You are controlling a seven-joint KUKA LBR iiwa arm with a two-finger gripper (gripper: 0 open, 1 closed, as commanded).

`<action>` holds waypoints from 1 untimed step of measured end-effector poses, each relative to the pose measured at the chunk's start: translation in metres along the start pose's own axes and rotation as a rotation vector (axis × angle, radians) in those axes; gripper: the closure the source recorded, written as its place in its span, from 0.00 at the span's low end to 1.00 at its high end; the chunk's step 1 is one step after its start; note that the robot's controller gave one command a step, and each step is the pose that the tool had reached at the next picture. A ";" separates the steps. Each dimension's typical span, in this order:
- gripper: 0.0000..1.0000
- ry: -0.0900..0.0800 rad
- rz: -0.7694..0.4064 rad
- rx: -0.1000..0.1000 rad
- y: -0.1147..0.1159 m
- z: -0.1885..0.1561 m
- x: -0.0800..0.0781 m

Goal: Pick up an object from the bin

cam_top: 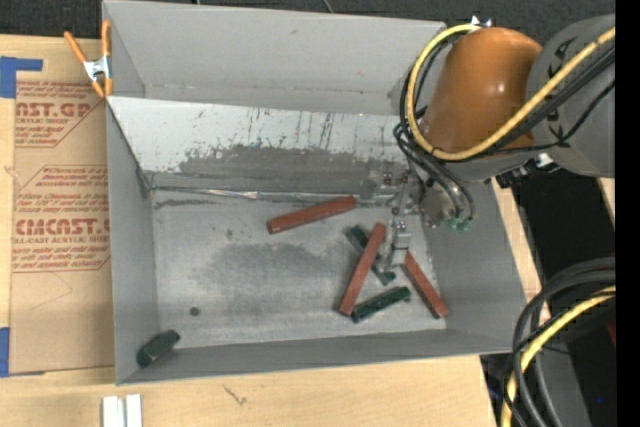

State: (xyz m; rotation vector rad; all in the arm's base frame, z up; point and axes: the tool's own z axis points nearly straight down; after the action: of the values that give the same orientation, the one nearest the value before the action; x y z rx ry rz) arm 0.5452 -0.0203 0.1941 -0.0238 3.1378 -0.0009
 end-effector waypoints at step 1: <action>0.00 -0.003 -0.103 -0.001 -0.027 0.059 0.018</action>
Offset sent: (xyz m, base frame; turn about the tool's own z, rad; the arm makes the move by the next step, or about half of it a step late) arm -0.0118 -0.0466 -0.1241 -0.3386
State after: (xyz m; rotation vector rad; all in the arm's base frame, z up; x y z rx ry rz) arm 0.5281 -0.0476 0.1347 -0.1859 3.1293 0.0002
